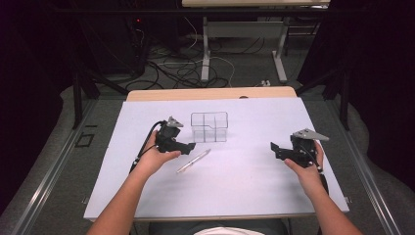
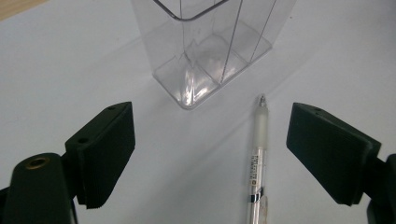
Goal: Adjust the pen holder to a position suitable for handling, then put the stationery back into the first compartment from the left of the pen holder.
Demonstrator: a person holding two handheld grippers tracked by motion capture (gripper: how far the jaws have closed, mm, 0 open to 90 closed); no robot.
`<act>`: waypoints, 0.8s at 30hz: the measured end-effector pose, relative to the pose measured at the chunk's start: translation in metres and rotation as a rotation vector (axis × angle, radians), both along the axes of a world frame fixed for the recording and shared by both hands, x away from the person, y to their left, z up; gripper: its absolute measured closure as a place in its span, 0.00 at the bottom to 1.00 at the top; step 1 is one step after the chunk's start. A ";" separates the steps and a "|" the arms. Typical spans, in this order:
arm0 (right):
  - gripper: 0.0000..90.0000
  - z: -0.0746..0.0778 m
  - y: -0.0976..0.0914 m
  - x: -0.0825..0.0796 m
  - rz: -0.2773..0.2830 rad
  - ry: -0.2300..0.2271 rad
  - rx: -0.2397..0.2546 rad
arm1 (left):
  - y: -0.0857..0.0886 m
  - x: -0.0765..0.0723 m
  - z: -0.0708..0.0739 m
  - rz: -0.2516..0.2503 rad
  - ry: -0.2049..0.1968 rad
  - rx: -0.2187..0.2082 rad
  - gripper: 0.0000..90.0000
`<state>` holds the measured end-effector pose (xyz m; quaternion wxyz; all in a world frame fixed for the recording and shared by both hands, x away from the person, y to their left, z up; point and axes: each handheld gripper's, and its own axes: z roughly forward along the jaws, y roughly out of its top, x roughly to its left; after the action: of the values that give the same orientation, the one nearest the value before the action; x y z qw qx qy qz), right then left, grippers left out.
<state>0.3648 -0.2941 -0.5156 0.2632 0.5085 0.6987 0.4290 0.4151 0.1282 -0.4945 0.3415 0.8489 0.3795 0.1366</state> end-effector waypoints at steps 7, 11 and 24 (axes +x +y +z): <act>0.17 0.000 0.000 0.000 0.002 0.000 -0.007 | -0.004 -0.001 -0.003 -0.013 0.010 0.036 0.19; 0.17 0.000 0.001 0.000 0.006 0.001 -0.006 | -0.006 -0.002 -0.003 -0.016 0.012 0.050 0.21; 0.17 -0.001 0.000 0.000 0.005 0.006 -0.006 | -0.015 -0.004 -0.016 -0.096 0.076 0.121 0.38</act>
<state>0.3644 -0.2943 -0.5168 0.2615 0.5072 0.7021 0.4259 0.4108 0.1134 -0.5109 0.2810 0.8898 0.3422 0.1108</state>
